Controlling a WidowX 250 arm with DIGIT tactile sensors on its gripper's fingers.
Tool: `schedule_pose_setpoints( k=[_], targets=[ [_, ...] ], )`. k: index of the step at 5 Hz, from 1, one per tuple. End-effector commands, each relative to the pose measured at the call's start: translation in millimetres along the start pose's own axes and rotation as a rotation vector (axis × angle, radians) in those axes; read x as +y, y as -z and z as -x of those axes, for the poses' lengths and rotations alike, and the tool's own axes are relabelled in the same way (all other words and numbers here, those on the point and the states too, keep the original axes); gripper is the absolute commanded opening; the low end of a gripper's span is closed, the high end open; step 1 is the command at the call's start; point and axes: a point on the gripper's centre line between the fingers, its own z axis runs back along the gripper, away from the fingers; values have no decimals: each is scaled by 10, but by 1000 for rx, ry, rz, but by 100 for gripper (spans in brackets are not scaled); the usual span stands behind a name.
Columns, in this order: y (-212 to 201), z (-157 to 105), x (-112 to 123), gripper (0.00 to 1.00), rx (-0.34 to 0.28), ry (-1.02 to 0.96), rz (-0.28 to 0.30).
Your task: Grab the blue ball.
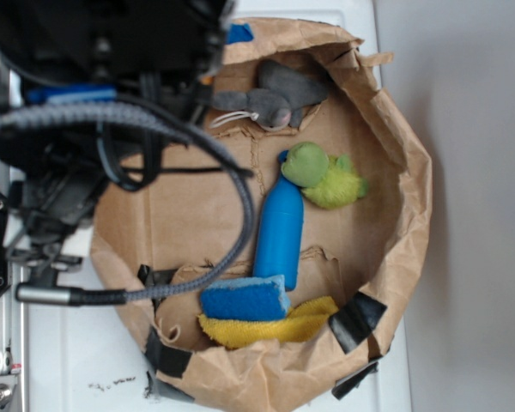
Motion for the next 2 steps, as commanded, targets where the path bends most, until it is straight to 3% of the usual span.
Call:
schedule_pose_setpoints(
  k=[1,2],
  targets=[
    [-53,-510,318,100,-129,207,-85],
    [15,-638,419,100,-143,263,-152]
  ],
)
